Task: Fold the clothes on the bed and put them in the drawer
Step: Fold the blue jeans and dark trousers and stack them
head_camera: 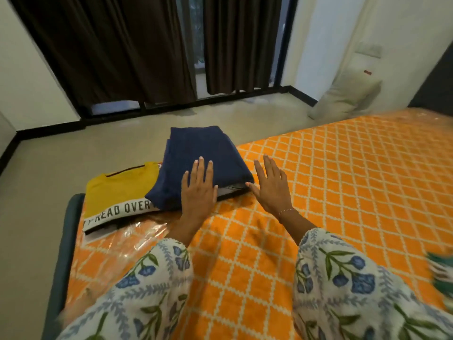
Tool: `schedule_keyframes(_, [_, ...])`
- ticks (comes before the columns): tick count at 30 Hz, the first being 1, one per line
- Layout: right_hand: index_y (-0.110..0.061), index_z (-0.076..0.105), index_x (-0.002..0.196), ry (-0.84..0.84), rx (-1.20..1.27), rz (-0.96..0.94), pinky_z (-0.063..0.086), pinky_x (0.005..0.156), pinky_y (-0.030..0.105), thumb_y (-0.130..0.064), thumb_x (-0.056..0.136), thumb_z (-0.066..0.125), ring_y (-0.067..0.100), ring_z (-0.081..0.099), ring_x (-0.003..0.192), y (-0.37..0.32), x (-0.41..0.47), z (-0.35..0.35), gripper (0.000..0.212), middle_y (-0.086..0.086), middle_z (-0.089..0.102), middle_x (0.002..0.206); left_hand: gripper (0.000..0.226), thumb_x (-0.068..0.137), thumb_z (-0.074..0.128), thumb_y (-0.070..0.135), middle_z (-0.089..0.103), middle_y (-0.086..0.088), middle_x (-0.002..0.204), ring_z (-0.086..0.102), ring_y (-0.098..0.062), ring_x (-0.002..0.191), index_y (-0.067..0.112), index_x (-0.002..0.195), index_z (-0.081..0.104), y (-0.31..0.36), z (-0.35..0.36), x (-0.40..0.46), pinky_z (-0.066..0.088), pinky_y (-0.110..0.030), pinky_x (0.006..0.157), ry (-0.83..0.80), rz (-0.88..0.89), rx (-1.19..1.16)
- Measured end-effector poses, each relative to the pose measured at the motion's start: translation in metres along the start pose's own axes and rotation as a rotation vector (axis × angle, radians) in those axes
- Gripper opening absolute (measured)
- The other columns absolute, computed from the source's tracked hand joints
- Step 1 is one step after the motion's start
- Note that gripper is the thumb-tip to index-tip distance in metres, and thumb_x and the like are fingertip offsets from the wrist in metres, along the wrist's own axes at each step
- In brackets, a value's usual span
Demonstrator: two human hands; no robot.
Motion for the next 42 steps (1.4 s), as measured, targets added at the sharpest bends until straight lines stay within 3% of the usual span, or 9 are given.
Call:
schedule_keyframes(13, [-0.013, 0.047, 0.139, 0.128, -0.191, 0.334, 0.041, 0.097, 0.058, -0.052, 0.092, 0.03, 0.037, 0.042, 0.133, 0.157, -0.246, -0.122, 0.063, 0.018, 0.04, 0.147, 0.068, 0.093, 0.056, 0.031, 0.023, -0.022, 0.154, 0.025, -0.035, 0.142, 0.003, 0.147, 0.027, 0.219, -0.086, -0.091, 0.03, -0.051, 0.108, 0.02, 0.268, -0.314])
schedule_keyframes(18, [-0.01, 0.054, 0.133, 0.086, -0.24, 0.515, 0.043, 0.093, 0.062, -0.046, 0.084, 0.065, 0.039, 0.044, 0.131, 0.227, -0.343, -0.144, 0.062, 0.021, 0.043, 0.144, 0.071, 0.097, 0.048, 0.039, 0.006, -0.018, 0.158, 0.011, -0.033, 0.146, 0.007, 0.15, 0.015, 0.338, -0.105, -0.137, 0.021, -0.049, 0.113, -0.07, 0.442, -0.459])
schedule_keyframes(24, [-0.018, 0.007, 0.153, -0.047, -0.27, 0.866, 0.002, 0.113, 0.06, -0.062, 0.091, 0.042, 0.034, -0.011, 0.146, 0.324, -0.45, -0.164, 0.084, 0.017, -0.011, 0.158, 0.082, 0.095, 0.04, 0.055, -0.018, -0.013, 0.157, -0.007, -0.029, 0.147, 0.015, 0.152, -0.004, 0.486, -0.11, -0.206, 0.01, -0.044, 0.116, -0.307, 0.834, -0.436])
schedule_keyframes(29, [-0.025, 0.001, 0.153, -0.111, 0.029, 1.187, 0.021, 0.109, 0.063, -0.065, 0.081, 0.057, 0.041, -0.003, 0.145, 0.381, -0.509, -0.154, 0.1, 0.015, -0.015, 0.158, 0.103, 0.081, 0.054, 0.067, -0.017, -0.006, 0.158, -0.006, -0.026, 0.147, 0.021, 0.152, -0.005, 0.563, -0.095, -0.255, 0.009, -0.051, 0.116, -0.75, 1.059, -0.442])
schedule_keyframes(31, [-0.024, 0.001, 0.153, -0.141, 0.177, 1.218, 0.03, 0.107, 0.056, -0.06, 0.084, 0.057, 0.042, 0.018, 0.141, 0.386, -0.515, -0.139, 0.095, 0.016, -0.005, 0.159, 0.108, 0.078, 0.059, 0.066, -0.016, -0.006, 0.159, -0.006, -0.027, 0.147, 0.023, 0.152, -0.008, 0.575, -0.082, -0.275, 0.007, -0.055, 0.116, -0.908, 1.089, -0.41])
schedule_keyframes(34, [-0.018, 0.02, 0.149, -0.141, 0.049, 1.081, 0.034, 0.105, 0.047, -0.046, 0.094, 0.046, 0.036, 0.035, 0.132, 0.385, -0.509, -0.129, 0.067, 0.014, 0.03, 0.15, 0.113, 0.077, 0.066, 0.06, -0.015, -0.009, 0.158, -0.008, -0.03, 0.146, 0.023, 0.151, -0.01, 0.586, -0.067, -0.285, 0.007, -0.059, 0.115, -0.969, 1.03, -0.438])
schedule_keyframes(37, [-0.015, 0.039, 0.141, 0.043, 0.025, 0.946, 0.036, 0.098, 0.039, -0.039, 0.095, 0.035, 0.031, 0.041, 0.125, 0.372, -0.492, -0.135, 0.051, 0.011, 0.046, 0.138, 0.129, 0.072, 0.075, 0.052, -0.014, -0.01, 0.159, 0.0, -0.031, 0.147, 0.018, 0.145, -0.026, 0.593, -0.061, -0.276, 0.017, -0.052, 0.116, -0.995, 0.947, -0.592])
schedule_keyframes(39, [-0.014, 0.052, 0.131, 0.196, 0.119, 0.86, 0.04, 0.088, 0.035, -0.046, 0.083, 0.023, 0.03, 0.05, 0.114, 0.356, -0.474, -0.148, 0.065, 0.011, 0.056, 0.125, 0.134, 0.065, 0.075, 0.049, -0.002, -0.011, 0.159, 0.02, -0.028, 0.143, 0.02, 0.139, -0.033, 0.593, -0.072, -0.262, 0.028, -0.04, 0.113, -0.983, 0.825, -0.884])
schedule_keyframes(42, [-0.01, 0.062, 0.102, 0.382, 0.285, 0.767, 0.034, 0.064, 0.03, -0.052, 0.07, 0.019, 0.03, 0.059, 0.09, 0.338, -0.449, -0.171, 0.069, 0.011, 0.065, 0.096, 0.103, 0.067, 0.067, 0.048, 0.027, -0.004, 0.148, 0.035, -0.018, 0.132, 0.021, 0.145, 0.004, 0.582, -0.093, -0.234, 0.034, -0.024, 0.108, -0.774, 0.748, -1.199])
Point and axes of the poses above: each hand's wrist, its own x-axis towards the middle knuckle, its own z-axis out of the palm, y = z × x, the point moved 4 cm from there along x, towards the middle knuckle
